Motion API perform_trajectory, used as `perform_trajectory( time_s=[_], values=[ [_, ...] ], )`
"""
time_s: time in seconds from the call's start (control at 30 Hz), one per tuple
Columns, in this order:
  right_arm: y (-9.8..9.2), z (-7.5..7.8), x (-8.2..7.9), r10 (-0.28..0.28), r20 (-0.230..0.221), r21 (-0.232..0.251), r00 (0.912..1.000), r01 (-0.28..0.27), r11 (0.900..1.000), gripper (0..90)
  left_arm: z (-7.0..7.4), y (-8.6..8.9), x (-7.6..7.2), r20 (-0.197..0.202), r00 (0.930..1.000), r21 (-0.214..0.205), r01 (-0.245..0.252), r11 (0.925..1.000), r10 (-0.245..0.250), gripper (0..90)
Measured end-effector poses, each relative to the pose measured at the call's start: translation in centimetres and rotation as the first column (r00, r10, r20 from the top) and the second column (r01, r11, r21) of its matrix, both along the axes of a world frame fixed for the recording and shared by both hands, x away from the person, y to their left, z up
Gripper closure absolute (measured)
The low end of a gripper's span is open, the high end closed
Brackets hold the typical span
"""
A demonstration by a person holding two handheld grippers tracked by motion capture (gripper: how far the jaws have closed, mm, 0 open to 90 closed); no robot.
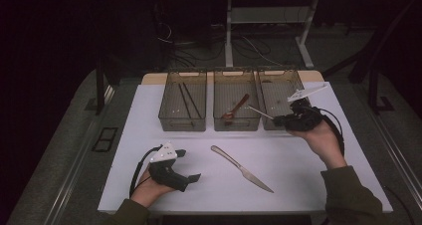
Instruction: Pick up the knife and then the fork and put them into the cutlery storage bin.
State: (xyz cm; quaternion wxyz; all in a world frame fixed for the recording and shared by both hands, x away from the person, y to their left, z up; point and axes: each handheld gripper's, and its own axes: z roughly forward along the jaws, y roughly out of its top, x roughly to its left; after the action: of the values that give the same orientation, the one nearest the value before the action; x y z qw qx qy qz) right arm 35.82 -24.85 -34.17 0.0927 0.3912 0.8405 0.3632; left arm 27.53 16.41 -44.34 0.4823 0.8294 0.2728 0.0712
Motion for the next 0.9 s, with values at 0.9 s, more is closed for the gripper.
perform_trajectory(
  time_s=[0.9],
  values=[
    [-4.9, -1.2, 8.5, -0.220, 0.000, -0.061, 0.9755, 0.220, 0.9737, 83.0, 0.0, -0.1, -0.1, -0.002, 1.0000, -0.001, 0.009, 1.0000, -0.009, 0.0]
  ],
)
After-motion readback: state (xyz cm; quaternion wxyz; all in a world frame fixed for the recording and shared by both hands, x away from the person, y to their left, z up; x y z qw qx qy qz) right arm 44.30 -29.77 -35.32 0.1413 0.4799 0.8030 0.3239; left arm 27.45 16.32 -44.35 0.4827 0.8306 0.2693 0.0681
